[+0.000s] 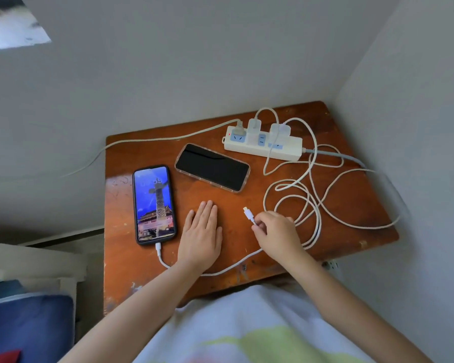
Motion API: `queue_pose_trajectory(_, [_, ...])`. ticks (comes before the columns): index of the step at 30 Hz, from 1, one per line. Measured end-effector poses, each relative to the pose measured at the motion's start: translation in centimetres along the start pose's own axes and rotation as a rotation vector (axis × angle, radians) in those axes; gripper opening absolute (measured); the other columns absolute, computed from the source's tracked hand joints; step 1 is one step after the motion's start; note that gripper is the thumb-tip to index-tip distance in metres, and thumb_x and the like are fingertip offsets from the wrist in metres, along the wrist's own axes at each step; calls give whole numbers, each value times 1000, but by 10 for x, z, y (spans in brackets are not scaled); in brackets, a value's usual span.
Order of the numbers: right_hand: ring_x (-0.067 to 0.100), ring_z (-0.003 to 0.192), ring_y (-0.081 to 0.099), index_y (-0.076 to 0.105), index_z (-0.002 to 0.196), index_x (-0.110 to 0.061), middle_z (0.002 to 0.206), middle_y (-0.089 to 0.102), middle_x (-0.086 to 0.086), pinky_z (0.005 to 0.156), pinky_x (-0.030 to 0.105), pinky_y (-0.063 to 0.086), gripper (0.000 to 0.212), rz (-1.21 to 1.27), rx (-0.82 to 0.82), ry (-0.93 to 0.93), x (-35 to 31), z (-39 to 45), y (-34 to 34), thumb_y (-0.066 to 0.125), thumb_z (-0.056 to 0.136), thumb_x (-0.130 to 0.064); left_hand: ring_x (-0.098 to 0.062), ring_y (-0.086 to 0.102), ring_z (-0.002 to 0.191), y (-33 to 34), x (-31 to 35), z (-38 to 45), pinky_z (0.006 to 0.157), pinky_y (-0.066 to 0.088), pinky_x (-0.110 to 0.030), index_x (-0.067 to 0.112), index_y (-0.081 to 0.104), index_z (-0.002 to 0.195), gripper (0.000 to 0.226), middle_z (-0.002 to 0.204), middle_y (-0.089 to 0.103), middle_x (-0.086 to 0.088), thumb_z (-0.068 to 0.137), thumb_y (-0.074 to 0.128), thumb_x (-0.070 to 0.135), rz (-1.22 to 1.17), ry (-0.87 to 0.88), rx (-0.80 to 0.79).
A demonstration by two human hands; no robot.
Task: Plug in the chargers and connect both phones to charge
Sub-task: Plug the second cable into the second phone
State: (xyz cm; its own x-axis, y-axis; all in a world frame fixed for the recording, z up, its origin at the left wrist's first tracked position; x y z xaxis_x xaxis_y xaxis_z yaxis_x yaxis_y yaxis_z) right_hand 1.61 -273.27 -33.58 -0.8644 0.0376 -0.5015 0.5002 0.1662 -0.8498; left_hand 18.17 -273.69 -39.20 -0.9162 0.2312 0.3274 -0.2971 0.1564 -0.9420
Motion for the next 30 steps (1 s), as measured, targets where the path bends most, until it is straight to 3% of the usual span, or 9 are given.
queue_pose_trajectory(3, [20, 89, 60, 60, 104, -7, 102, 68, 10, 82, 30, 45, 19, 94, 57, 26, -8, 1, -10, 53, 91, -18, -17, -1, 141, -1, 1, -1, 108, -11, -29, 13, 8, 142, 52, 154, 9, -5, 96, 22, 33, 13, 15, -24])
queue_pose_trajectory(5, [17, 83, 60, 61, 104, -5, 99, 69, 12, 72, 21, 48, 18, 181, 155, 41, -12, 8, -20, 54, 91, -16, -16, -2, 141, -3, 2, -1, 107, -12, -28, 14, 7, 142, 53, 154, 7, -5, 96, 23, 34, -6, 12, -44])
queue_pose_trajectory(7, [13, 78, 56, 62, 104, -3, 97, 69, 14, 61, 10, 41, 18, 215, 213, 58, -14, 20, -28, 54, 90, -13, -15, -4, 140, -10, 2, 5, 107, -12, -27, 15, 6, 142, 55, 154, 6, -4, 96, 28, 34, -48, 10, -58])
queue_pose_trajectory(11, [22, 90, 63, 61, 109, -5, 103, 69, 13, 73, 25, 49, 21, 146, 123, 111, -19, 41, -30, 52, 92, -13, -18, -4, 141, -32, -1, 37, 108, -12, -36, 15, 6, 142, 59, 154, 6, -5, 94, 35, 30, 31, 72, -27])
queue_pose_trajectory(14, [25, 93, 62, 61, 109, -5, 104, 68, 13, 81, 35, 52, 21, 89, 70, 109, -17, 46, -25, 49, 93, -11, -17, -5, 140, -49, -6, 72, 111, -5, -36, 15, 1, 142, 70, 154, 5, -6, 90, 46, 29, 136, 161, -101])
queue_pose_trajectory(18, [22, 94, 59, 60, 111, -4, 105, 65, 13, 72, 22, 43, 23, 28, 64, 85, -7, 55, -22, 44, 94, -10, -21, 3, 141, -66, -7, 119, 113, 2, -38, 18, -2, 142, 95, 154, 9, -6, 77, 67, 29, 286, 302, -281])
queue_pose_trajectory(24, [20, 88, 58, 61, 111, -5, 101, 65, 13, 66, 19, 38, 24, -12, 69, 53, 7, 63, -25, 45, 94, -10, -27, 13, 139, -71, 7, 157, 113, 10, -45, 12, 8, 141, 97, 152, 17, -11, 71, 73, 31, 521, 438, -476])
queue_pose_trajectory(28, [21, 90, 58, 60, 114, -5, 102, 65, 14, 67, 16, 36, 25, 16, 77, 29, 10, 62, -21, 49, 92, -9, -29, 36, 127, -75, 14, 164, 105, 31, -42, 14, 13, 140, 98, 139, 40, -13, 68, 76, 33, 471, 479, -502])
queue_pose_trajectory(30, [22, 91, 59, 60, 114, -3, 102, 65, 15, 70, 18, 40, 25, 31, 64, 11, 11, 60, -21, 50, 92, -8, -28, 40, 123, -77, 13, 161, 101, 36, -41, 13, 16, 140, 98, 136, 43, -13, 66, 76, 34, 438, 519, -497])
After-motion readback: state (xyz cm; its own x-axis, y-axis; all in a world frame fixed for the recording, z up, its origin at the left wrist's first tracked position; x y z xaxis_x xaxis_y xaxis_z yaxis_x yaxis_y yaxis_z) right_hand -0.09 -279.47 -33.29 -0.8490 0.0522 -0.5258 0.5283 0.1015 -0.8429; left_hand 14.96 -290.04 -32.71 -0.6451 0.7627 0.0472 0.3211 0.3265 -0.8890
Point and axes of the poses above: each hand's wrist, its own z-axis towards the middle knuckle, its own y-axis out of the palm, x = y × z, the point moved 1 cm from there along z, towards the middle knuckle
